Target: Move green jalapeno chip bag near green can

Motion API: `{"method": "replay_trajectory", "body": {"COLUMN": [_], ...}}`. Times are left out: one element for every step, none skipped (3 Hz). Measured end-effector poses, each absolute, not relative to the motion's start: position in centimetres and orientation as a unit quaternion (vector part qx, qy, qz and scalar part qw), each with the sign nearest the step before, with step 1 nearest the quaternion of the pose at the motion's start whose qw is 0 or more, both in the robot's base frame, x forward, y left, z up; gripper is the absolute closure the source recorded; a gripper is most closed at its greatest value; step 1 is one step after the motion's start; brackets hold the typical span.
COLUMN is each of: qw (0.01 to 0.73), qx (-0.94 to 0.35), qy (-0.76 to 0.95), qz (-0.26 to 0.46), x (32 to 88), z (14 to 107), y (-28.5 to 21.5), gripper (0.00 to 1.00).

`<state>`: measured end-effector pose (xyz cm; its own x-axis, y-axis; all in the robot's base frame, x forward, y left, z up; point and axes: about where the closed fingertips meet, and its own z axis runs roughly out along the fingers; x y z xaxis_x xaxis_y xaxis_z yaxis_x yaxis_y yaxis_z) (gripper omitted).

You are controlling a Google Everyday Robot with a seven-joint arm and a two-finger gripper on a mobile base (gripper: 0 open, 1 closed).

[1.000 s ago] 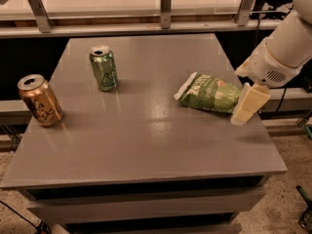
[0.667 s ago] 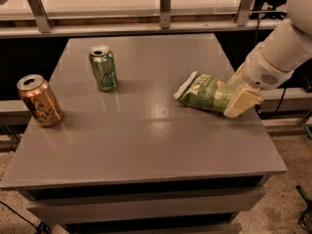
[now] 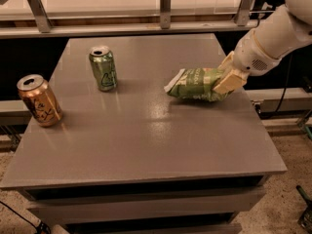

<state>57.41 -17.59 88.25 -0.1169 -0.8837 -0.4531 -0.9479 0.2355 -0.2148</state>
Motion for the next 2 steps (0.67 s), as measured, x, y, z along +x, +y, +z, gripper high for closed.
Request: {"method": "replay_trajectory", "body": {"qw": [0.286, 0.309], "qx": [-0.624, -0.642], "qy": [0.725, 0.7], "qz": [0.06, 0.058], "x": [59.0, 59.6], "z": [91.0, 92.6], "y": [-14.9, -11.6], "gripper": [1.0, 1.0]}}
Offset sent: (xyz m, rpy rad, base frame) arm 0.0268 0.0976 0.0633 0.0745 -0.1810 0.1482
